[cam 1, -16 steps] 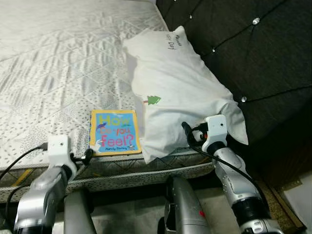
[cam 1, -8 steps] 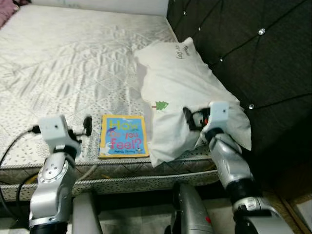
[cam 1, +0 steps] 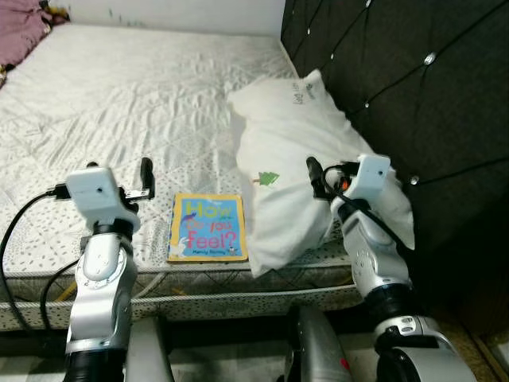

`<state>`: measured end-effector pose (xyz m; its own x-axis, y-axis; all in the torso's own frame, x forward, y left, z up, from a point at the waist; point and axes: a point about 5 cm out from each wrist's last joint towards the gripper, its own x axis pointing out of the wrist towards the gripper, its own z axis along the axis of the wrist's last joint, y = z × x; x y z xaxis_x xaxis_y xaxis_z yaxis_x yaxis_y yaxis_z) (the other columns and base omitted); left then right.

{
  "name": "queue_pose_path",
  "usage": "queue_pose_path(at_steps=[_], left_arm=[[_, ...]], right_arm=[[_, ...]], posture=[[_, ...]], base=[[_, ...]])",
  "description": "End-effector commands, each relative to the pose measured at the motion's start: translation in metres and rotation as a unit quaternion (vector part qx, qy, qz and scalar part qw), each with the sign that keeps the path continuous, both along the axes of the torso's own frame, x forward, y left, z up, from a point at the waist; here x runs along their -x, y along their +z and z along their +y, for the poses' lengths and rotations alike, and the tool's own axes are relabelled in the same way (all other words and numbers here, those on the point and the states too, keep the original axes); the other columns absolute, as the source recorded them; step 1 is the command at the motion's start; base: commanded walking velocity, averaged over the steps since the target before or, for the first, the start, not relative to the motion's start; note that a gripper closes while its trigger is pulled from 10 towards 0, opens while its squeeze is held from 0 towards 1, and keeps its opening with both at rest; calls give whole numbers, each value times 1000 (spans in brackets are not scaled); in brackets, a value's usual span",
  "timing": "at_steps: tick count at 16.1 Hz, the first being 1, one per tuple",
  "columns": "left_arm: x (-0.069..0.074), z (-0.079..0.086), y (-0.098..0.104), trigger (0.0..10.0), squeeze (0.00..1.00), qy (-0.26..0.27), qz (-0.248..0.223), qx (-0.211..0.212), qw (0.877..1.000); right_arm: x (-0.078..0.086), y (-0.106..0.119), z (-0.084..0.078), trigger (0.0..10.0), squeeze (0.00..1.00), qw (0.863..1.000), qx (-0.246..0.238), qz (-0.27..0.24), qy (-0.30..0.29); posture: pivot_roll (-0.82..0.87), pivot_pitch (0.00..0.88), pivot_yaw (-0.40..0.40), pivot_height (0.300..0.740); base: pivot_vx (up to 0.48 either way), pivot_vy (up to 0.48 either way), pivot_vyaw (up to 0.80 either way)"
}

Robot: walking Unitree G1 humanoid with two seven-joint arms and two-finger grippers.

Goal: Clean up the room

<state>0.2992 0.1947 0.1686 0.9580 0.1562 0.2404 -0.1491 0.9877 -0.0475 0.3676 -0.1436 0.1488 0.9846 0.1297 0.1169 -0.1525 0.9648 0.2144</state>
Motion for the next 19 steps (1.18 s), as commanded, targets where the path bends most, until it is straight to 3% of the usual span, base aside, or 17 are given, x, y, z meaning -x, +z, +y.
queue_pose_path(at_steps=[1,6,9,12,17,19], left_arm=[[-3,-5,6,10000,0,-3,-10,-11,1000],[-1,-12,1,10000,0,2,-8,-9,1000],[-2,-24,-6,10000,0,-4,8,-9,1000],[-6,-33,-12,10000,0,-40,12,-9,999],[-1,-18,-8,10000,0,-41,20,-33,998],[-2,-17,-7,10000,0,-43,14,-38,998]], right_arm=[[-5,24,1,10000,0,999,-4,-39,-1],[1,19,0,10000,0,999,0,-35,-1],[13,20,-23,10000,0,998,5,-43,-46],[28,12,-35,10000,0,997,10,-39,-70],[35,2,-26,10000,0,997,9,-21,-69],[39,-2,-24,10000,0,997,12,-15,-77]], posture=[[-30,0,-62,602],[-29,0,-71,667],[-70,0,-32,702],[-94,0,-10,737],[-42,0,25,740],[-56,0,5,740]], base=[[0,0,0],[0,0,0],[0,0,0],[0,0,0],[0,0,0],[0,0,0]])
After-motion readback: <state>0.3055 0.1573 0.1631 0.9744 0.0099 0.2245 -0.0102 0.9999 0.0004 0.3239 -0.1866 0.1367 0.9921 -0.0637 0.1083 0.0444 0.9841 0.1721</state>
